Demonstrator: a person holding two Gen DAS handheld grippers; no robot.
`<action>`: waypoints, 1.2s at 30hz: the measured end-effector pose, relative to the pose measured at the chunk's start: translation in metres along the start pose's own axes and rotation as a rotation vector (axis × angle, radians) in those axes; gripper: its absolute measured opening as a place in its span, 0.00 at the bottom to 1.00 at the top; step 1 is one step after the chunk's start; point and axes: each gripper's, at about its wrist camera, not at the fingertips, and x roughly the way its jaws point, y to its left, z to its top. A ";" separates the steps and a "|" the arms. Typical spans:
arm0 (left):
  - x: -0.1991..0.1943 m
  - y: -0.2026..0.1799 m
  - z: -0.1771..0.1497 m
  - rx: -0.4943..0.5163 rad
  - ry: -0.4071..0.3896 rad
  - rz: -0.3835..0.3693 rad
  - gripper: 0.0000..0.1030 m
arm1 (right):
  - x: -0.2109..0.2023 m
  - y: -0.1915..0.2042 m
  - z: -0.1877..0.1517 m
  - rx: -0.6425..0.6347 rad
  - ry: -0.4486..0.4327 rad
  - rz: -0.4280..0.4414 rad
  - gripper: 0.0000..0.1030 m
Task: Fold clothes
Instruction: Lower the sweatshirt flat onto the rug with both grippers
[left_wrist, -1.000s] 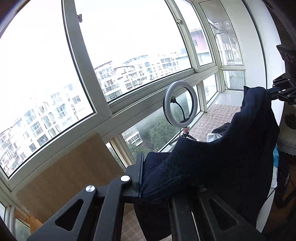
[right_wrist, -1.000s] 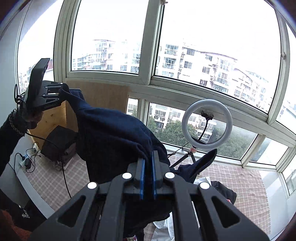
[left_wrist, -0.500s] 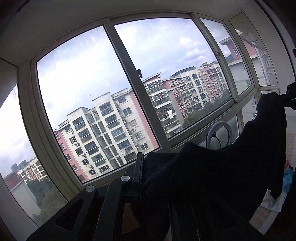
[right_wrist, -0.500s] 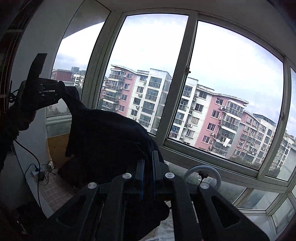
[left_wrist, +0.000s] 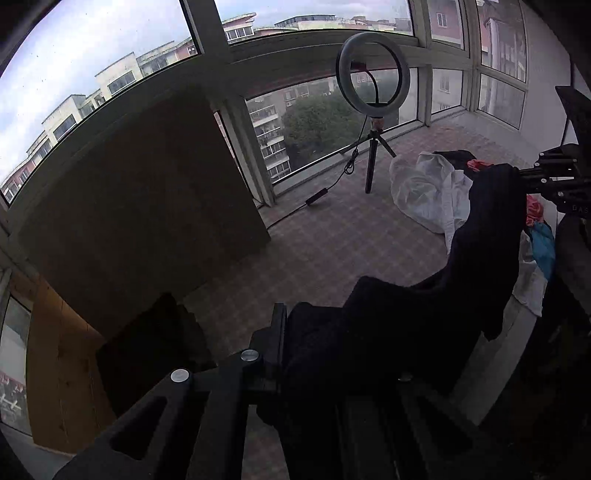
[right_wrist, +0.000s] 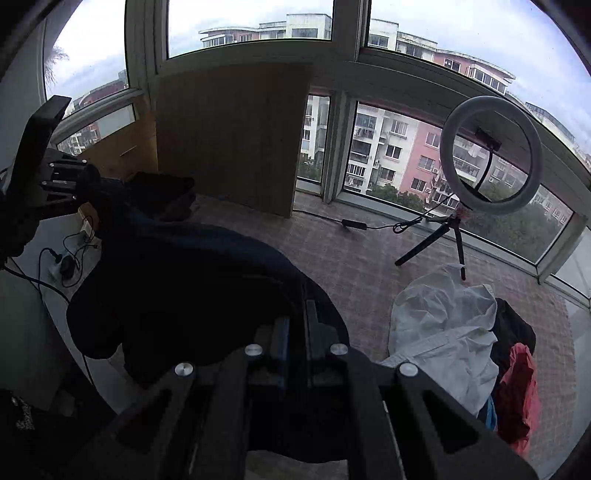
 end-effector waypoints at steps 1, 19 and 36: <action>0.029 -0.005 -0.019 -0.004 0.060 -0.032 0.05 | 0.042 -0.002 -0.021 0.021 0.090 0.018 0.06; 0.091 0.009 -0.128 -0.077 0.243 -0.210 0.23 | 0.065 -0.018 -0.053 -0.026 0.220 0.274 0.49; 0.078 0.014 -0.144 -0.122 0.270 -0.126 0.25 | 0.116 0.029 -0.088 -0.364 0.337 0.261 0.17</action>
